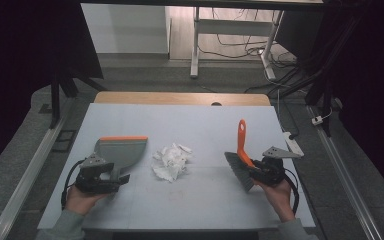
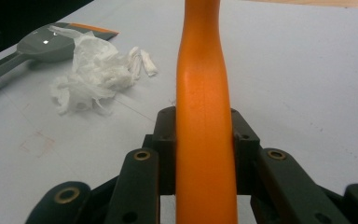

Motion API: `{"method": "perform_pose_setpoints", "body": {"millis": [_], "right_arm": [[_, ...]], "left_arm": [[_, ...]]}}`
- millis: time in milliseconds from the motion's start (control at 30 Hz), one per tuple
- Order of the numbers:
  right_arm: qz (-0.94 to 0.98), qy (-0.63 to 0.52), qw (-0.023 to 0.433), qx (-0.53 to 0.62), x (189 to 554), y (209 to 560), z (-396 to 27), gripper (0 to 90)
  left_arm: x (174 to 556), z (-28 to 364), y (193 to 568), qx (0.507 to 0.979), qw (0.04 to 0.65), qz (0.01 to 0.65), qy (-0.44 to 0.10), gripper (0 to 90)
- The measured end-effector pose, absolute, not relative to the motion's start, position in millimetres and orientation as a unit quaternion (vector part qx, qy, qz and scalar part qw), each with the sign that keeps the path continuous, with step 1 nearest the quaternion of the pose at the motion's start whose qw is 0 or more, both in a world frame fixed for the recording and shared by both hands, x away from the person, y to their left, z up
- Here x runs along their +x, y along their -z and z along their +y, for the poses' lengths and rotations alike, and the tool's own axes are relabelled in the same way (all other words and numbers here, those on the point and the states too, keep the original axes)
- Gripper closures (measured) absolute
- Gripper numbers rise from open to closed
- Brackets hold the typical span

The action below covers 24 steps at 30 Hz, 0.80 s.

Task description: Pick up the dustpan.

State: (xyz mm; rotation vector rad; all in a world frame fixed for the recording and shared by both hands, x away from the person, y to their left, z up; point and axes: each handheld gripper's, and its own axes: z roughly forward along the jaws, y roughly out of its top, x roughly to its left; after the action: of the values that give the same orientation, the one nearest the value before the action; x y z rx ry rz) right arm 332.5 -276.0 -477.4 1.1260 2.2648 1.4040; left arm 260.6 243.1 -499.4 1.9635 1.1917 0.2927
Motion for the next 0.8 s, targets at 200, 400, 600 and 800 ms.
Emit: {"method": "perform_pose_setpoints", "body": {"millis": [200, 400, 600, 800], "right_arm": [[0.778, -0.48, 0.125, 0.386, 332.1, 477.3, -275.8, 70.3], [0.778, -0.478, 0.126, 0.387, 332.2, 477.6, -275.6, 70.3], [0.777, -0.481, 0.127, 0.385, 331.9, 477.3, -275.8, 70.3], [0.777, -0.48, 0.129, 0.386, 331.6, 476.9, -276.0, 70.3]], "left_arm": [[260.7, 242.8, 499.5, 0.778, 0.399, 0.471, -0.115, 21.0], [260.7, 243.0, 499.3, 0.777, 0.399, 0.472, -0.116, 21.0], [261.0, 243.6, 499.3, 0.777, 0.399, 0.473, -0.116, 21.0], [261.1, 244.2, 498.8, 0.777, 0.398, 0.473, -0.116, 21.0]]}}
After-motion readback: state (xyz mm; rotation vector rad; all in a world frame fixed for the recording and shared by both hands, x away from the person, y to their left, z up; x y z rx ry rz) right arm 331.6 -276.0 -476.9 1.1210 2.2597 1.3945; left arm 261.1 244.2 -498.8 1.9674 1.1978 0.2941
